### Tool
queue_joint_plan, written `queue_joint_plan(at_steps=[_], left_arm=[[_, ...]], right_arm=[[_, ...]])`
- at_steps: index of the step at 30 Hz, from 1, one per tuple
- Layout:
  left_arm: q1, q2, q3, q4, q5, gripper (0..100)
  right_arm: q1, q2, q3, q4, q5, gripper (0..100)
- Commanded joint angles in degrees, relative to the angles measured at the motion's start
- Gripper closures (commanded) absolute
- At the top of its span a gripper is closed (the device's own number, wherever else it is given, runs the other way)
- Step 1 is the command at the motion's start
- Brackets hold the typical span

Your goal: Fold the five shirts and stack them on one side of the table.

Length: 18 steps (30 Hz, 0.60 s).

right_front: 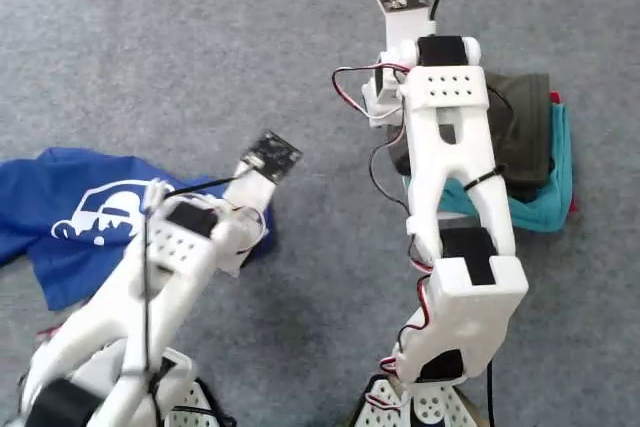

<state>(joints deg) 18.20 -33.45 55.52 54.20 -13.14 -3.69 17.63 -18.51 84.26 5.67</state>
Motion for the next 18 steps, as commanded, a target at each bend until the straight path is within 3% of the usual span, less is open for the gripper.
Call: queue_joint_plan(at_steps=[1, 7, 13, 16, 18], left_arm=[[-3.38, -16.44, 0.13, 5.01, 5.19, 88], [-17.1, -36.13, 14.11, -5.36, 5.63, 80], [-30.11, -36.84, 14.02, -9.05, 12.57, 79], [-42.33, -35.96, 14.2, -14.51, 21.01, 79], [-49.1, -33.58, 14.29, -17.67, 22.95, 79]], right_arm=[[1.05, -2.86, -3.56, -0.18, -0.44, 98.3], [-4.22, 2.07, -1.1, -1.05, -0.62, 93.6], [-15.82, 10.51, -1.45, 1.85, -0.35, 73.0], [-22.59, 12.35, -1.45, 2.99, -0.62, 70.6], [-26.64, 12.18, -2.15, 3.25, -1.23, 71.6]])
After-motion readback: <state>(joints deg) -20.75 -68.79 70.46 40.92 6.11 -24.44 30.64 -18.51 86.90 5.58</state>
